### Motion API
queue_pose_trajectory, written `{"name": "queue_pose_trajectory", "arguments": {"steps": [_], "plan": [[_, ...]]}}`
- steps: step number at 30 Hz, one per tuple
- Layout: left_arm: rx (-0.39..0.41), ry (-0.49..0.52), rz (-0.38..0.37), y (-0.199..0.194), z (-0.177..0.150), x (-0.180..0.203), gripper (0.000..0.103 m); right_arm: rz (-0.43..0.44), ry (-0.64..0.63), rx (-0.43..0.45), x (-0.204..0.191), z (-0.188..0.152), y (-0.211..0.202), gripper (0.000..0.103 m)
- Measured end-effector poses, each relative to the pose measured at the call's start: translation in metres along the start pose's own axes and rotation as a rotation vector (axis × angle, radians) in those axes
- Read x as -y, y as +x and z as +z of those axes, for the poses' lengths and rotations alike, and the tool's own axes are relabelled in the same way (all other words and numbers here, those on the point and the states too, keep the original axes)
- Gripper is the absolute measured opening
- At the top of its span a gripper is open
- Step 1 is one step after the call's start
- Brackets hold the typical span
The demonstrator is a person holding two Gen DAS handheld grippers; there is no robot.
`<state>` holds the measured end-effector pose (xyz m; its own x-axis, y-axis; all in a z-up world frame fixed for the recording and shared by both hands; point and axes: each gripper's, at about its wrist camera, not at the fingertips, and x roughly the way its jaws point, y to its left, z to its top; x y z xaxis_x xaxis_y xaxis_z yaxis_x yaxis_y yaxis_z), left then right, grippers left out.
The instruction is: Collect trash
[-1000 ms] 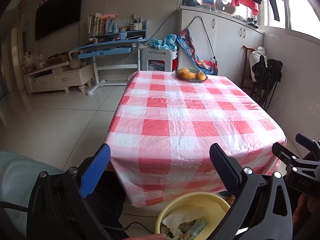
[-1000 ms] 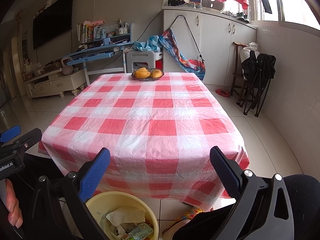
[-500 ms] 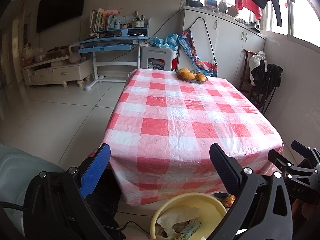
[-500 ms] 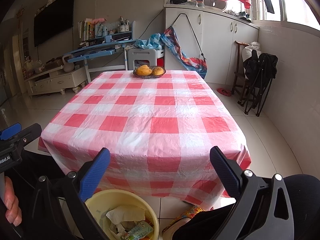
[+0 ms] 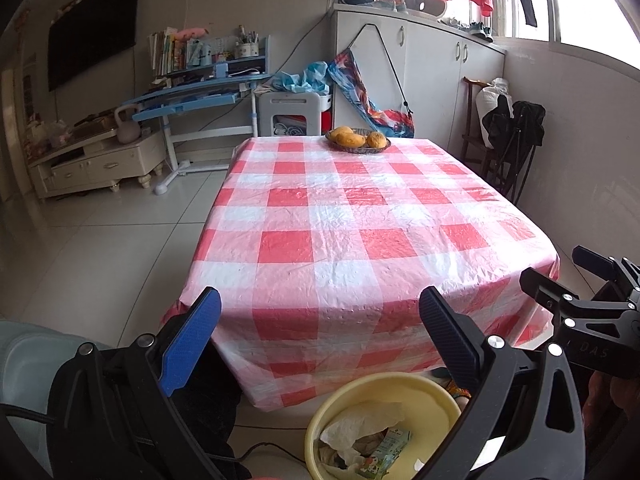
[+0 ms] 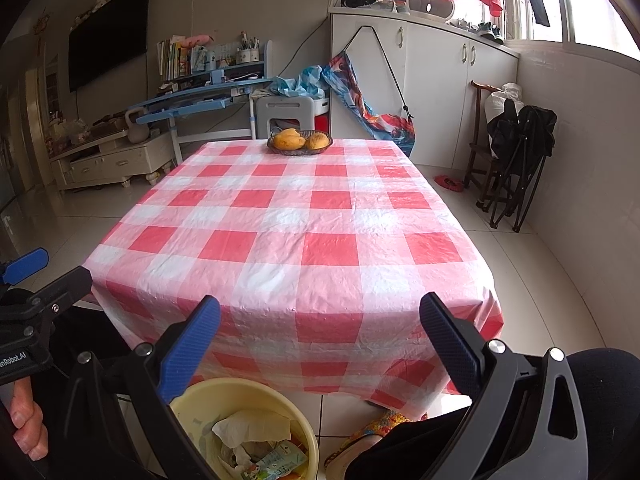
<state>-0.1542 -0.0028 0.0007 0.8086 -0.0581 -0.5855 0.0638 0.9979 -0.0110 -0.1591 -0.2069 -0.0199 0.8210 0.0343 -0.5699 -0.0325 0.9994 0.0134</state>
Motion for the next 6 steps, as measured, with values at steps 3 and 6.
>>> {"name": "queue_pose_trajectory", "arguments": {"steps": [3, 6], "plan": [[-0.009, -0.022, -0.003, 0.0019, 0.0, -0.0048, 0.096, 0.0, 0.0, 0.0, 0.0, 0.0, -0.0001, 0.095], [-0.017, -0.035, 0.005, 0.0037, -0.0005, -0.0074, 0.096, 0.0, 0.0, 0.0, 0.0, 0.0, -0.0001, 0.095]]}}
